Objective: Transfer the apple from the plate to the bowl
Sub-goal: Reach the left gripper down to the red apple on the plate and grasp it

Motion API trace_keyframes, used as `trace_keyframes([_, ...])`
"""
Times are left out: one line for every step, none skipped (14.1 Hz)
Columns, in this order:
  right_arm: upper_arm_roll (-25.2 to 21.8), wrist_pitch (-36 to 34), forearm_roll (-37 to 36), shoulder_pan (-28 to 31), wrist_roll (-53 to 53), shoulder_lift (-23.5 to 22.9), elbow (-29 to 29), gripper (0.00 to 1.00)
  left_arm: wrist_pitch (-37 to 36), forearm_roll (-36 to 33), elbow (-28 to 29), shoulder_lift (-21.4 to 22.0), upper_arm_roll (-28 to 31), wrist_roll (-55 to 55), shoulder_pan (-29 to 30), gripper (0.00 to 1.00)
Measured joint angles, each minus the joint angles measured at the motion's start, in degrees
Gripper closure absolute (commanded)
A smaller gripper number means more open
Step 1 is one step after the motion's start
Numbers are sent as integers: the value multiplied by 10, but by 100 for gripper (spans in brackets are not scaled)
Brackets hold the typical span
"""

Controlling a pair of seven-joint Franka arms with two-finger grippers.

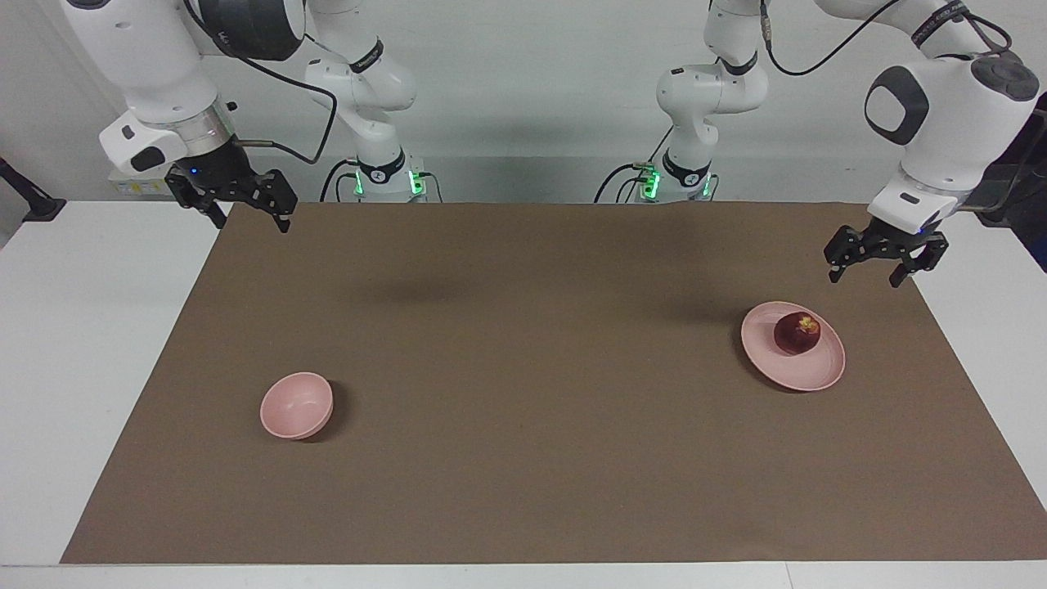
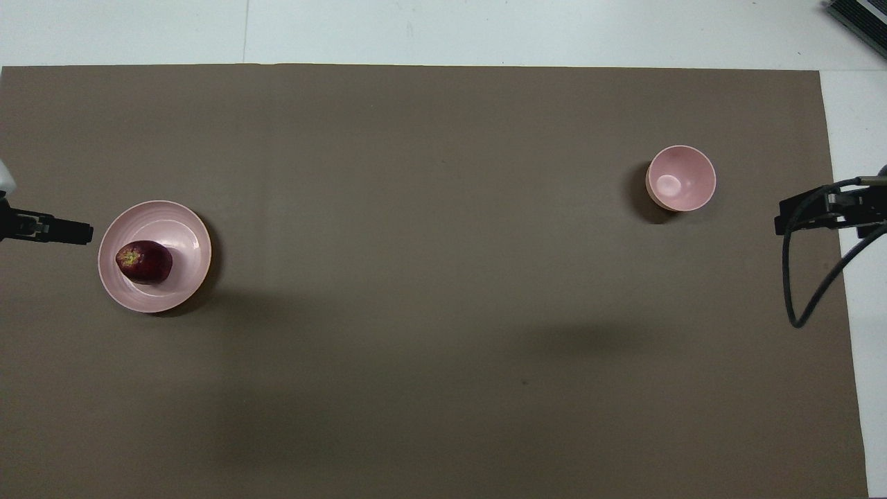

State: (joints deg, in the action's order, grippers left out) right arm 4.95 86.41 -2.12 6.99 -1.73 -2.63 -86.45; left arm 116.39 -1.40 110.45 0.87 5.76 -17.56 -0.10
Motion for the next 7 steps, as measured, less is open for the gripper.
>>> trace_keyframes([1, -2, 0, 0, 0, 0, 1, 0, 21, 4, 14, -4, 0, 0, 0, 0])
trace_keyframes([3, -6, 0, 0, 0, 0, 4, 0, 34, 5, 24, -10, -1, 0, 0, 0])
trace_keyframes([5, -12, 0, 0, 0, 0, 9, 0, 40, 6, 30, -19, -1, 0, 0, 0])
trace_keyframes([7, -18, 0, 0, 0, 0, 14, 0, 48, 6, 35, -30, -1, -1, 0, 0])
trace_keyframes([7, -22, 0, 0, 0, 0, 20, 0, 64, 6, 41, -43, -1, -1, 0, 0])
trace_keyframes([7, -24, 0, -1, 0, 0, 23, 0, 90, 6, 52, -56, -2, -1, 0, 0])
trace_keyframes([8, -25, 1, -1, 0, 0, 25, 0, 118, 6, 64, -67, -2, -1, 0, 0])
